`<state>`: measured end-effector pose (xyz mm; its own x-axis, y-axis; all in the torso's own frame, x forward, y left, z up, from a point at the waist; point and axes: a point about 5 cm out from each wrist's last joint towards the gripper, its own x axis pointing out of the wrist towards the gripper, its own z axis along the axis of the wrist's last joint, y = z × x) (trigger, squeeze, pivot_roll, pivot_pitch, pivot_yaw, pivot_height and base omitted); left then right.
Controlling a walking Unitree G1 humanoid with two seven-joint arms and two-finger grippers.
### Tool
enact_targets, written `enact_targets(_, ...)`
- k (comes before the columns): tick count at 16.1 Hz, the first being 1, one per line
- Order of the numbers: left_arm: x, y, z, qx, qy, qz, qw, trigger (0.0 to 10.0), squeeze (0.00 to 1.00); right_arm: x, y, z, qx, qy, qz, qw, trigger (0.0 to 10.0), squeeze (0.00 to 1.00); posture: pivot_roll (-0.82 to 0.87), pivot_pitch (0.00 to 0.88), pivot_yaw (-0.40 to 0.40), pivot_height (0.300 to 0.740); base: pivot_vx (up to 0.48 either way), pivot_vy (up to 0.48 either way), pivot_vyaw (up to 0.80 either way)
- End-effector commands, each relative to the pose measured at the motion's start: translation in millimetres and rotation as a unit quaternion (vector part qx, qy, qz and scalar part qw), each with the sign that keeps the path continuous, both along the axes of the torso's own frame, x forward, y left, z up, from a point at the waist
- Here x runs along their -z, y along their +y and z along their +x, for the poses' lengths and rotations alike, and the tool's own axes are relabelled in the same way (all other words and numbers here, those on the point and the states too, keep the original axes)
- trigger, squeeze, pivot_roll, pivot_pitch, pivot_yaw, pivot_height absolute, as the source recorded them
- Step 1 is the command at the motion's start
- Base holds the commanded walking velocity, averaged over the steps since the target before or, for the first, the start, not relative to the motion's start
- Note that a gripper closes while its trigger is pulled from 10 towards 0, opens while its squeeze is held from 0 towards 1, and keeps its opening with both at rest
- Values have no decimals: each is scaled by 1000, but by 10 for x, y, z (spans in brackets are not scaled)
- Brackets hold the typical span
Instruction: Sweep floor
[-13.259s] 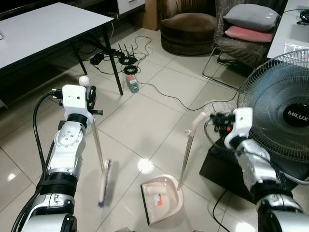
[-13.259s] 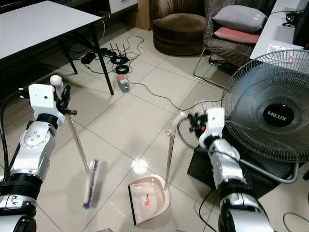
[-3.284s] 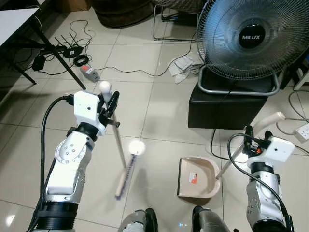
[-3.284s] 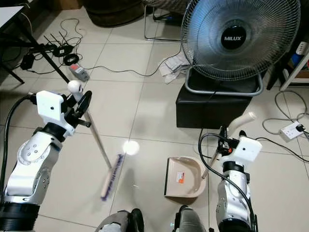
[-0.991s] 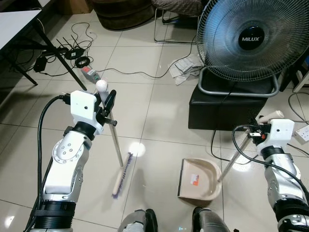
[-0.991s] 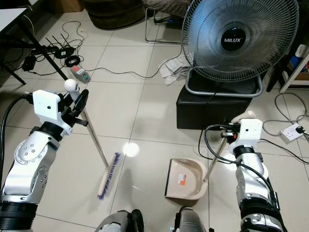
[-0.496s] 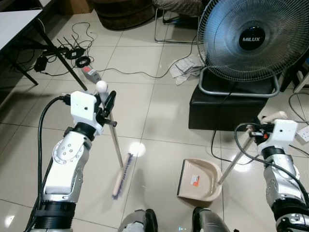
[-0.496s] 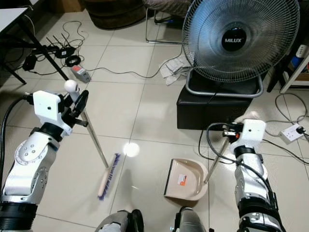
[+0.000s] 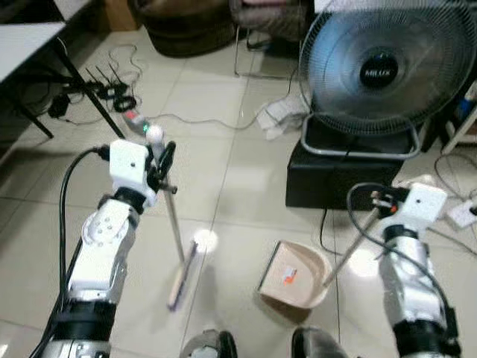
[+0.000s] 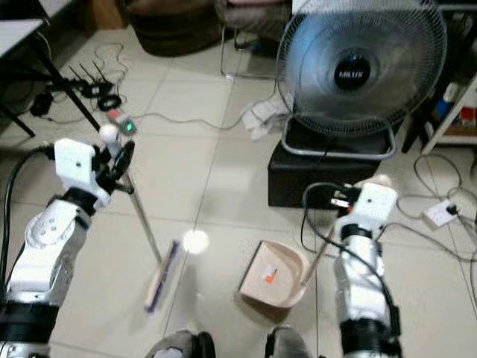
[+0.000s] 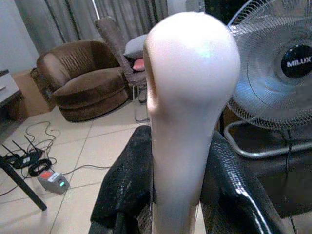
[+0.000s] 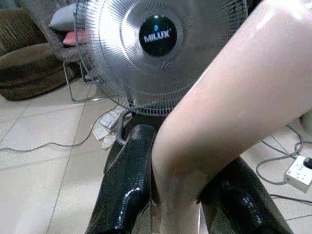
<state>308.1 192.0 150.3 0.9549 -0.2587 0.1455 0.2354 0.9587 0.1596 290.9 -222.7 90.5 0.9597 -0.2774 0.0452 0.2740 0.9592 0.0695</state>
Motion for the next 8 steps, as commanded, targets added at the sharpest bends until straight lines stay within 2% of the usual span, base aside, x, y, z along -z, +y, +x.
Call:
enact_targets(1, -12, 87, -11, -6, -7, 9, 1000, 10000, 0, -78, 72, 15, -4, -8, 1, 1000, 0, 0, -135, 44, 111, 740, 0, 0, 0)
enact_targets(3, 17, 117, 17, -8, -2, 5, 1000, 10000, 0, -165, 223, -4, -18, 2, -15, 1000, 0, 0, -144, 27, 105, 740, 0, 0, 0)
enact_targets(6, 99, 169, 0, -31, 23, 2, 999, 10000, 0, -268, 292, 16, -38, 2, -29, 999, 0, 0, -141, 0, 83, 740, 0, 0, 0)
enact_targets(8, 118, 196, -20, -57, 26, -5, 998, 10000, 0, -341, 335, 87, -85, -1, -34, 996, 0, 0, -123, 0, 64, 740, 0, 0, 0)
